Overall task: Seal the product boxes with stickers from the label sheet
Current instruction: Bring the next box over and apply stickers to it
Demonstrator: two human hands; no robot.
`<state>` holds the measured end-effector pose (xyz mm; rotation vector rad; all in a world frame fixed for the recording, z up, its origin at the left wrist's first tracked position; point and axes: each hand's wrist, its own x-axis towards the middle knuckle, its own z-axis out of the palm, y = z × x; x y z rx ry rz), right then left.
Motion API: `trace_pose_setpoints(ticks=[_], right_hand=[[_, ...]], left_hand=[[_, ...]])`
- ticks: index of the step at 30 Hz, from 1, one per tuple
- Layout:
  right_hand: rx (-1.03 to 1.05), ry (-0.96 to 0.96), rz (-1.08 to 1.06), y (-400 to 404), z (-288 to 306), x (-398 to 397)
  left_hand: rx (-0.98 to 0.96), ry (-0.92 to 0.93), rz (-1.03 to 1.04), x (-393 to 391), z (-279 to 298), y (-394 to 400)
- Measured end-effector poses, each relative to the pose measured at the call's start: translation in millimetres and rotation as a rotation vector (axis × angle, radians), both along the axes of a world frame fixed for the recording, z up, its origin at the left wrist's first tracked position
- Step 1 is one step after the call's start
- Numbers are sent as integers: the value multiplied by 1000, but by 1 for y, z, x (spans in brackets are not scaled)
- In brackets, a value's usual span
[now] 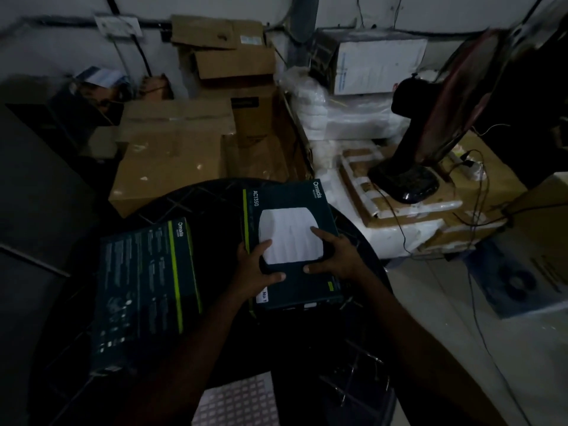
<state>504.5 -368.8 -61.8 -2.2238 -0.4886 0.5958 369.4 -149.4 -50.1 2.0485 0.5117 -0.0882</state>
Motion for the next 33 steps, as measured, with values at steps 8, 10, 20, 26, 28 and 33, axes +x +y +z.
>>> trace_pose_setpoints(ticks=[8, 10, 20, 26, 28, 33], right_hand=[[55, 32, 104, -9, -43, 30], [60, 39, 110, -9, -49, 32], [-76, 73, 85, -2, -10, 6], [-356, -229, 20, 30, 20, -48], [-265, -298, 43, 46, 25, -77], [18, -272, 46, 99, 18, -169]], left_hand=[[37, -13, 71, 13, -30, -22], [53, -25, 89, 12, -32, -21], [11, -46, 78, -6, -29, -3], [47, -27, 31, -54, -19, 16], [40, -55, 12, -81, -16, 27], [158, -59, -37, -170, -19, 73]])
